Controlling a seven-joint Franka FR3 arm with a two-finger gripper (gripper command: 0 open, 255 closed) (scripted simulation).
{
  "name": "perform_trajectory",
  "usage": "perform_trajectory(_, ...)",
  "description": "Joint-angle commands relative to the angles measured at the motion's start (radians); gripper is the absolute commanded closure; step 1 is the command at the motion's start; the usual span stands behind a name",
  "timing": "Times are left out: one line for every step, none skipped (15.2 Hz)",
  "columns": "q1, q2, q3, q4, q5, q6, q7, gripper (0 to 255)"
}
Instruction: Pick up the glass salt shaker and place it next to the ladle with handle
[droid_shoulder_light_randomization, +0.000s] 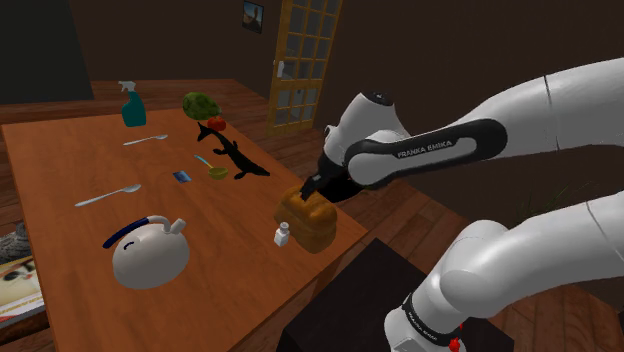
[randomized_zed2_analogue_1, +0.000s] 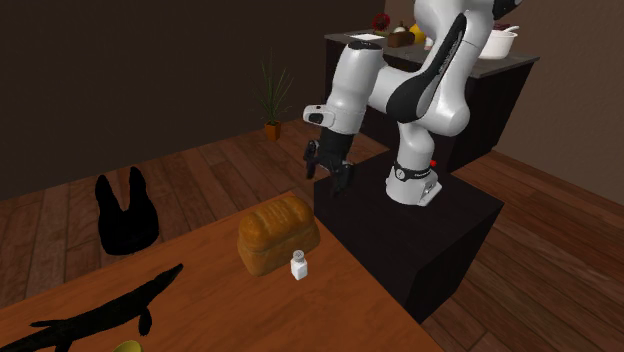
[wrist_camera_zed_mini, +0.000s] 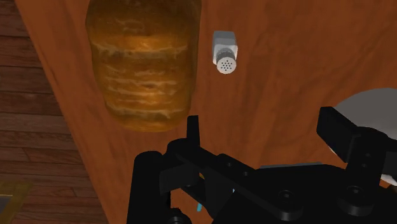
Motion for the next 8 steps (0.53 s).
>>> perform_trajectory(-0.01,0.078,0.018,-0.019,-0.015,0.102,0.018,0)
perform_trajectory(-0.019,0.122,0.027,-0.022,-0.027,0.149,0.027,0)
perform_trajectory(-0.031,0.167,0.038,-0.023,-0.043,0.196,0.039,0)
perform_trajectory(-0.046,0.213,0.051,-0.022,-0.063,0.242,0.055,0)
perform_trajectory(-0.065,0.261,0.066,-0.019,-0.09,0.288,0.075,0)
perform_trajectory(-0.091,0.31,0.086,-0.013,-0.128,0.332,0.104,0)
perform_trajectory(-0.125,0.361,0.109,-0.005,-0.182,0.374,0.145,0)
perform_trajectory(-0.167,0.412,0.136,0.007,-0.262,0.413,0.206,0)
